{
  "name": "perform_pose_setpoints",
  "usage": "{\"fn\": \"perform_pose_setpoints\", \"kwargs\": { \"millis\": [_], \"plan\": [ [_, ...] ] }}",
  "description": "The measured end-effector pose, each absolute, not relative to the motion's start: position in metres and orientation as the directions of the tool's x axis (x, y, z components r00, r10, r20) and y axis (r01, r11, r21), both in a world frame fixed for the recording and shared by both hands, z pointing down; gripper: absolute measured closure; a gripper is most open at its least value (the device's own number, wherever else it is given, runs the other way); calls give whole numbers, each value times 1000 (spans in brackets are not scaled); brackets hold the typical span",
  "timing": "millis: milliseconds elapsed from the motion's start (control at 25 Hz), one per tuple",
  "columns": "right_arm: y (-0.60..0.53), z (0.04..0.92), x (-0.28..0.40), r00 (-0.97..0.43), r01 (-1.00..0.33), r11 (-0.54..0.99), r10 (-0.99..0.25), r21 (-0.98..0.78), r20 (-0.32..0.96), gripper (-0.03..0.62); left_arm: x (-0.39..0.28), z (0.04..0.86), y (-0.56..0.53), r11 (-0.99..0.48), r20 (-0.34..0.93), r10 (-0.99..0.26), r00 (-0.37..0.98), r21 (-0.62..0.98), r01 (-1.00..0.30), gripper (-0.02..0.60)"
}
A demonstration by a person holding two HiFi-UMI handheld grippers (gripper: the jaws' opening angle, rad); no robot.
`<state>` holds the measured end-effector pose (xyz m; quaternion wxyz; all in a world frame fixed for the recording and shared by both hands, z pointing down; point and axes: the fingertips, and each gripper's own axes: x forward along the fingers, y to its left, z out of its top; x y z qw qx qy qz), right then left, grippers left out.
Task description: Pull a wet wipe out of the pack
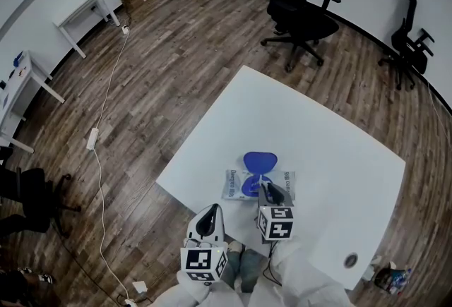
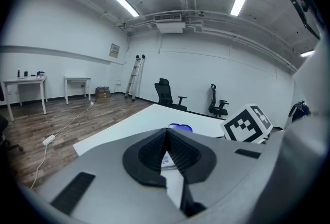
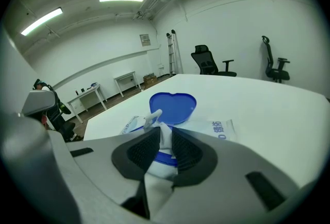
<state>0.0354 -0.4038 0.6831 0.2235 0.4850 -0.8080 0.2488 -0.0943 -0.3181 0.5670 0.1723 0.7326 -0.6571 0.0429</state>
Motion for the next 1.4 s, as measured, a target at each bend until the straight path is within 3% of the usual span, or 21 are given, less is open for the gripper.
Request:
{"fn": "perform_pose_setpoints", "kwargs": {
  "millis": [760, 1400],
  "plan": [
    [-402, 685, 38, -410, -906, 381, -683, -185, 604, 570, -98, 569, -312, -74, 294, -947, 130, 193, -978, 583],
    [-402, 679, 39, -415, -907, 369, -691, -204, 592, 578, -98, 570, -311, -79, 292, -947, 135, 195, -977, 583]
  ]
}}
